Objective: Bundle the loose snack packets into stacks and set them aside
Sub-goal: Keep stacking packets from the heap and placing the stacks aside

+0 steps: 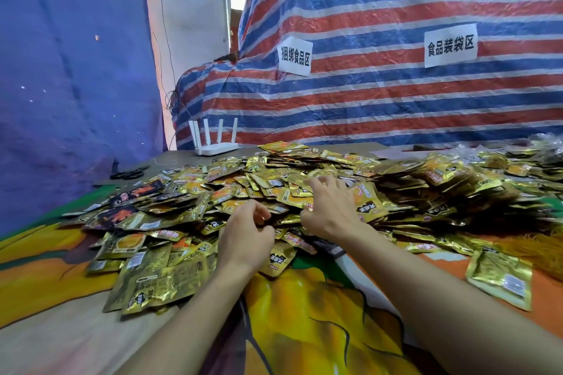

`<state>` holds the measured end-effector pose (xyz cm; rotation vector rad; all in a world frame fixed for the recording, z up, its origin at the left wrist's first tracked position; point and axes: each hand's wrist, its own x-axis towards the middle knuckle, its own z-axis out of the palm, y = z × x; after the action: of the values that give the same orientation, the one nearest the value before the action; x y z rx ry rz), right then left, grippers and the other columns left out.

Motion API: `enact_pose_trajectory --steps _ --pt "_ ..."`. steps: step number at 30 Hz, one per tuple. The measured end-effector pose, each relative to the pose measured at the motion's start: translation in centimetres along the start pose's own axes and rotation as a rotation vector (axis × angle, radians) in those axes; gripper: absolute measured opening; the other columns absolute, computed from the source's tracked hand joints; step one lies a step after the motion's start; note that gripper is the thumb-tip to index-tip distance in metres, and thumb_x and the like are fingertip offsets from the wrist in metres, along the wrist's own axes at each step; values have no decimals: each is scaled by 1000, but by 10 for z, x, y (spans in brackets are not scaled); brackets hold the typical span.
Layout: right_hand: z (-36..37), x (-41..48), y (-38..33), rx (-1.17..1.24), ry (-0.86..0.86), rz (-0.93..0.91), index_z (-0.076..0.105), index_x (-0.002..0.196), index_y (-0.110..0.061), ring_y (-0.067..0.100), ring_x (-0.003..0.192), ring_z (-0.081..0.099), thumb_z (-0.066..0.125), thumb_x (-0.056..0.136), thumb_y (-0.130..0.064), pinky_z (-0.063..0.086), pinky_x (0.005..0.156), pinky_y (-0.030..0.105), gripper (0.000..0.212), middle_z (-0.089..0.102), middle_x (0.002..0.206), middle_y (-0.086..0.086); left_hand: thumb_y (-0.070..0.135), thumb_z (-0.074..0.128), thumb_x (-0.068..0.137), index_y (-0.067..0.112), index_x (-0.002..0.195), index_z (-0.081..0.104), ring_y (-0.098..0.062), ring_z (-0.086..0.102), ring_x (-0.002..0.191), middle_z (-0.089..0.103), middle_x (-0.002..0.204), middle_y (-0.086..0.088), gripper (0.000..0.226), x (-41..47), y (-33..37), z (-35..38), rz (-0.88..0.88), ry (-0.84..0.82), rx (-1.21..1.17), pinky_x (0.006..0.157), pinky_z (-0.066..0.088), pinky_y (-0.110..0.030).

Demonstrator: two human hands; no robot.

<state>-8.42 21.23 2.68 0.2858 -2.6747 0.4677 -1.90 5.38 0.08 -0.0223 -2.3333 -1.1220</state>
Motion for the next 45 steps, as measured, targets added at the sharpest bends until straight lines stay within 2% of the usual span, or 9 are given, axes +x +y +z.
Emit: enact_pose_trajectory --steps 4,7,13,22,28,31,36,40,45 --pt "12 18 1 48 -237 89 16 159 -26 28 155 8 56 81 -24 8 122 56 88 4 169 6 21 66 85 34 95 52 -16 55 100 54 105 10 21 5 -10 -3 -83 24 205 88 34 -33" --pt "23 22 5 -28 -273 99 12 160 -27 31 151 21 51 87 -29 11 120 57 83 19 166 8 25 66 87 34 95 51 -16 54 100 53 106 10 19 8 -15 -1 -98 20 216 87 30 -33" --pt "29 16 -2 -176 -77 132 53 132 -16 36 131 37 49 94 -24 28 109 51 39 44 136 17 28 64 88 32 95 55 -19 56 101 57 107 7 12 9 -13 0 -108 -4 221 95 42 -38" --pt "6 8 -4 97 280 -28 45 97 -15 34 77 55 45 94 -4 35 67 38 12 66 89 11 18 63 90 26 84 58 -14 58 82 63 94 1 12 9 -8 -2 -83 23 28 65 43 -25" --pt "-14 7 -17 585 377 60 55 100 -12 24 81 61 44 103 -15 49 64 36 12 64 88 3 23 66 95 18 98 63 -21 64 94 66 102 -6 6 12 -3 -1 -149 4 -418 72 49 -25" --pt "-24 9 -23 926 280 151 65 108 -9 21 92 66 47 103 -11 52 65 30 19 69 98 4 32 70 91 8 118 60 -24 66 104 65 115 -10 37 12 3 -1 -275 -60 -676 81 54 -26" --pt "-26 0 -35 1449 -294 303 70 110 -8 19 81 71 52 100 -6 58 61 35 20 73 87 5 45 73 75 4 122 68 -36 71 99 72 116 -19 62 12 10 -9 -319 -161 -1025 80 59 -42" --pt "-12 -2 -41 1294 -382 241 64 121 -6 29 103 65 65 93 -5 54 80 41 28 67 114 16 45 85 68 5 117 73 -42 68 105 70 117 -23 64 14 3 -17 -417 -306 -1102 97 51 -60" --pt "2 -7 -41 1104 -291 51 69 93 -11 17 73 63 80 83 -10 47 52 20 14 70 88 7 29 83 62 8 79 81 -41 69 101 76 94 -17 27 16 -6 -18 -496 -20 -864 94 54 -55"
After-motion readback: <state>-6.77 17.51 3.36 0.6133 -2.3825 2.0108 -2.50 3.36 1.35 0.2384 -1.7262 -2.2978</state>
